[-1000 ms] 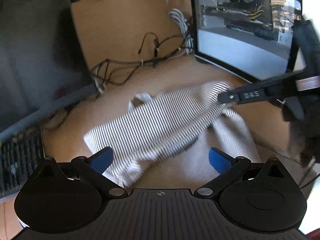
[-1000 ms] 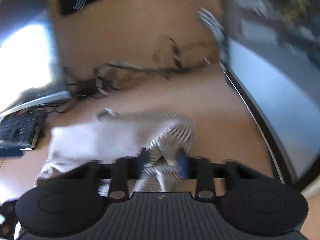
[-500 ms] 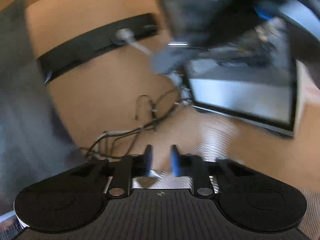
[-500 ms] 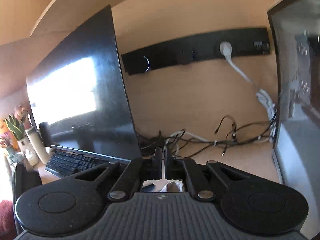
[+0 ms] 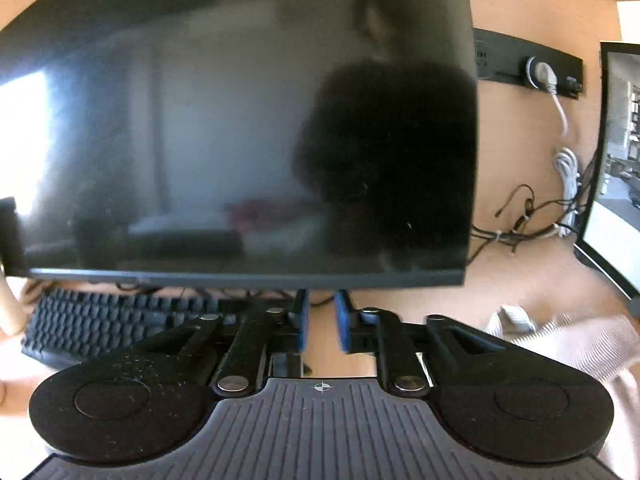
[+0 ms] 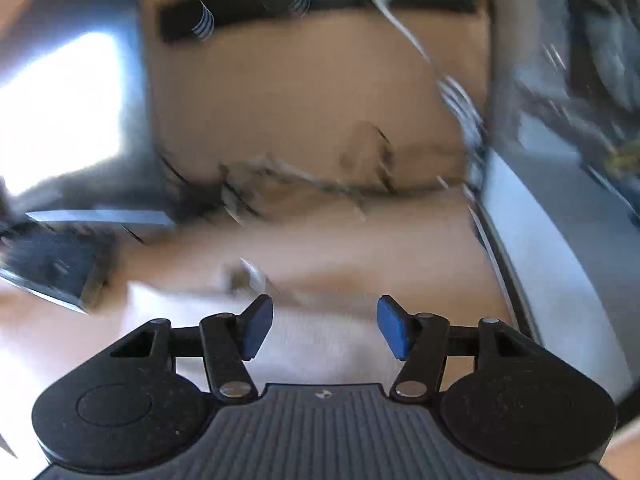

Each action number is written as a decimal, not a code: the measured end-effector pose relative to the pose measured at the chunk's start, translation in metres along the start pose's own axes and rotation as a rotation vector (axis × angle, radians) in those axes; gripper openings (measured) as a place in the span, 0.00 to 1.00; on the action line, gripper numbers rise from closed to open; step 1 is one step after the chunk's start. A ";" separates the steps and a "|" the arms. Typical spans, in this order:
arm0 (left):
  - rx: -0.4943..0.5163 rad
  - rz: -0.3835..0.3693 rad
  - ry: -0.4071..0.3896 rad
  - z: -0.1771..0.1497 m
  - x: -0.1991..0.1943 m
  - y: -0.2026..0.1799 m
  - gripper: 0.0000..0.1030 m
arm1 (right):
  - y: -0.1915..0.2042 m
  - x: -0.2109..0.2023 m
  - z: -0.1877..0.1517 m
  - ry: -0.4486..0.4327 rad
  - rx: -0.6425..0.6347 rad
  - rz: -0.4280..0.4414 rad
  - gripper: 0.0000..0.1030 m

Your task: Fold clothes

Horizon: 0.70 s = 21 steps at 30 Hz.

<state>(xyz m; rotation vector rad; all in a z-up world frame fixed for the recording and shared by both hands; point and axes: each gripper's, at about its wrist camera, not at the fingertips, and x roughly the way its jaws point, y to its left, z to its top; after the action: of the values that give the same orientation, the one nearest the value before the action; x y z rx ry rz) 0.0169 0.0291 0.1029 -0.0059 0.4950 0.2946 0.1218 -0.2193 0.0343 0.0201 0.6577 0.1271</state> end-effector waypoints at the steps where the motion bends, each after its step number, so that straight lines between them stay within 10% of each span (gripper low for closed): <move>1: 0.006 -0.009 0.001 -0.002 -0.002 -0.004 0.42 | -0.004 0.001 -0.007 0.017 -0.004 -0.022 0.57; 6: 0.089 -0.103 0.017 -0.015 -0.016 -0.033 0.86 | -0.023 -0.002 -0.031 0.056 0.039 -0.040 0.75; 11: 0.236 -0.242 0.005 -0.020 -0.024 -0.079 0.92 | -0.037 0.018 -0.032 0.040 0.138 -0.042 0.75; 13: 0.297 -0.288 0.003 -0.024 -0.029 -0.099 0.92 | -0.043 0.030 -0.027 0.050 0.195 0.004 0.64; 16: 0.402 -0.326 -0.006 -0.031 -0.028 -0.130 0.92 | -0.035 0.026 -0.014 0.067 0.190 0.102 0.19; 21: 0.563 -0.364 -0.104 -0.035 -0.034 -0.170 0.92 | -0.001 -0.041 0.025 -0.089 0.016 0.229 0.15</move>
<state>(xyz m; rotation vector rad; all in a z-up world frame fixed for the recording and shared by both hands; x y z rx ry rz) 0.0196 -0.1453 0.0768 0.4606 0.4498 -0.2070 0.1051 -0.2246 0.0788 0.1165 0.5661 0.3402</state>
